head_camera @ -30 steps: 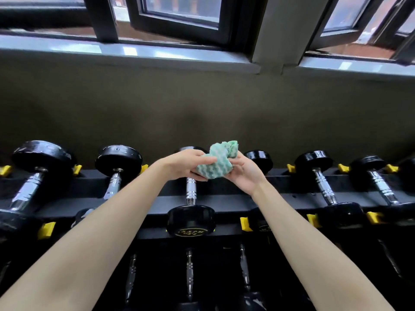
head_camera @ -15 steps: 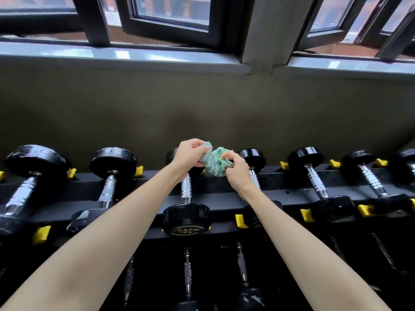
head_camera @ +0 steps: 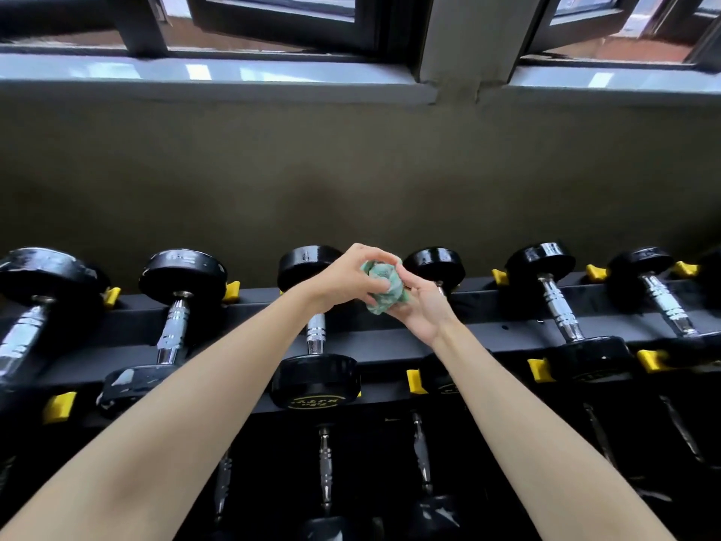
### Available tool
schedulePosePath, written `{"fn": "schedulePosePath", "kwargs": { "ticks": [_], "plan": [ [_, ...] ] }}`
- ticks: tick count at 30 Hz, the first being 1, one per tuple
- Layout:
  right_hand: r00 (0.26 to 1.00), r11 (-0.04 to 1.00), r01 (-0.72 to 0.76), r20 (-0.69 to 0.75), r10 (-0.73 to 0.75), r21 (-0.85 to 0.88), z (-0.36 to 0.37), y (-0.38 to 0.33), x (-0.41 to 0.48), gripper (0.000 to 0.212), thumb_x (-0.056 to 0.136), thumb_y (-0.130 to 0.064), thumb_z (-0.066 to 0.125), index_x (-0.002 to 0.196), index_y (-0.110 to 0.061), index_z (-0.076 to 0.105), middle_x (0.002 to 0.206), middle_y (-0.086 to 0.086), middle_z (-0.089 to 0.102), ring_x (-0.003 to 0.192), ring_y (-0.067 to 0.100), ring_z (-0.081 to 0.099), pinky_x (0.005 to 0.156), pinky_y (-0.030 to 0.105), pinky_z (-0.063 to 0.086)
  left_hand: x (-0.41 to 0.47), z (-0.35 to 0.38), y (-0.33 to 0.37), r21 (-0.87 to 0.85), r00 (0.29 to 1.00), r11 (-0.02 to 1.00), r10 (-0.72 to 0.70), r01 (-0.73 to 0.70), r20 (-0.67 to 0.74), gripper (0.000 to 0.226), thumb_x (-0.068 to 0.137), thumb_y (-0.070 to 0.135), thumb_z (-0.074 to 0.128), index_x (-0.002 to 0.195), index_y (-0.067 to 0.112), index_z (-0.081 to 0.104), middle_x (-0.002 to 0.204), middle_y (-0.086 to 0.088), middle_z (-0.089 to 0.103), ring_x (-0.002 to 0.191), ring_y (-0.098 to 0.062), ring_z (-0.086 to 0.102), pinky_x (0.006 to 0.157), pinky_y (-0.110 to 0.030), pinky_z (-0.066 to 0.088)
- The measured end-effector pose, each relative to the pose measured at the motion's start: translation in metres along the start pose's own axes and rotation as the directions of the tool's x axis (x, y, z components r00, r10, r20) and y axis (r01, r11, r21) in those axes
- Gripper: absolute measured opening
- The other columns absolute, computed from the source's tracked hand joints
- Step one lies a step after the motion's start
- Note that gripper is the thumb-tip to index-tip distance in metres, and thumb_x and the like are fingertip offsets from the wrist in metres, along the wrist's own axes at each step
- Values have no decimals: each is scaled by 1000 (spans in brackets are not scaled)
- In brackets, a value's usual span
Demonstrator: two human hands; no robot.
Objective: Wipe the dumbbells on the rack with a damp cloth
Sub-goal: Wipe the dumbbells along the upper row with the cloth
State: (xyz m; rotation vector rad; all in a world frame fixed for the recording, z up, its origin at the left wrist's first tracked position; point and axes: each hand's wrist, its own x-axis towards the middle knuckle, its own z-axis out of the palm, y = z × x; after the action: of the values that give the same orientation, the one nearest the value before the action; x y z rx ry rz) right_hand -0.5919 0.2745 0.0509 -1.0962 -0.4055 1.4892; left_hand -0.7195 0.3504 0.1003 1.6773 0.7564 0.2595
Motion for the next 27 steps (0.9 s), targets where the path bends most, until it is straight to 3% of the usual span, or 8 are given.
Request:
{"fn": "schedulePosePath", "kwargs": {
  "ticks": [3,6,9,14,17,20,22,27],
  "plan": [
    [1000,998,1,3,-1,64,-14,3,13,28,100,-17,37,101,-8,64,88,4,74,76,12,70,75,27,55,10,-11,-14,-286,978,956,-114,59,-177,43,84,-15,50,112,16,61,120,-8,51,86,-17,64,70,-27,59],
    [999,1000,-2,-51,3,30,-20,8,32,22,96,-11,43,95,-6,64,80,3,71,69,11,68,73,29,53,29,-26,-41,-21,744,947,-264,319,-614,26,86,-5,43,94,11,62,118,-17,56,89,-28,62,80,-38,56],
    [985,997,-34,-173,22,-66,-21,15,57,19,92,-2,48,103,2,62,86,7,64,69,13,66,63,29,55,35,-30,-65,110,607,745,-439,658,-662,42,91,13,47,129,-2,35,137,-21,36,120,-38,45,99,-43,42],
    [952,980,-124,-298,74,-153,-26,26,84,10,94,-1,49,86,-7,52,97,11,58,80,19,60,60,31,50,49,-9,-91,236,634,606,-608,760,-479,81,90,32,57,141,-12,10,139,-21,41,125,-35,46,94,-36,42],
    [928,976,-138,-365,69,-167,-35,27,96,19,93,-1,50,78,-11,46,100,11,56,81,19,58,61,31,49,54,-9,-104,383,669,553,-548,740,-502,54,89,25,59,129,-7,41,124,-19,55,114,-35,54,88,-38,47],
    [925,952,-163,-375,57,-258,-42,31,106,27,91,-1,53,71,-15,42,96,8,53,88,22,57,70,33,49,53,-15,-109,451,719,560,-524,695,-457,14,87,18,55,83,5,51,92,-13,55,95,-33,56,72,-34,44],
    [926,936,-179,-373,57,-302,-42,35,111,30,89,-1,55,67,-16,40,91,8,51,90,23,55,74,36,48,51,-19,-112,451,728,571,-529,686,-436,28,86,17,55,65,9,37,73,-7,46,81,-28,51,61,-29,38],
    [907,904,-203,-420,29,-376,-37,42,125,28,88,-5,56,68,-16,42,81,2,49,88,22,51,85,44,49,43,-33,-115,381,751,648,-547,660,-371,28,84,19,56,65,11,37,67,-3,43,69,-21,46,57,-28,36]
  ]
}}
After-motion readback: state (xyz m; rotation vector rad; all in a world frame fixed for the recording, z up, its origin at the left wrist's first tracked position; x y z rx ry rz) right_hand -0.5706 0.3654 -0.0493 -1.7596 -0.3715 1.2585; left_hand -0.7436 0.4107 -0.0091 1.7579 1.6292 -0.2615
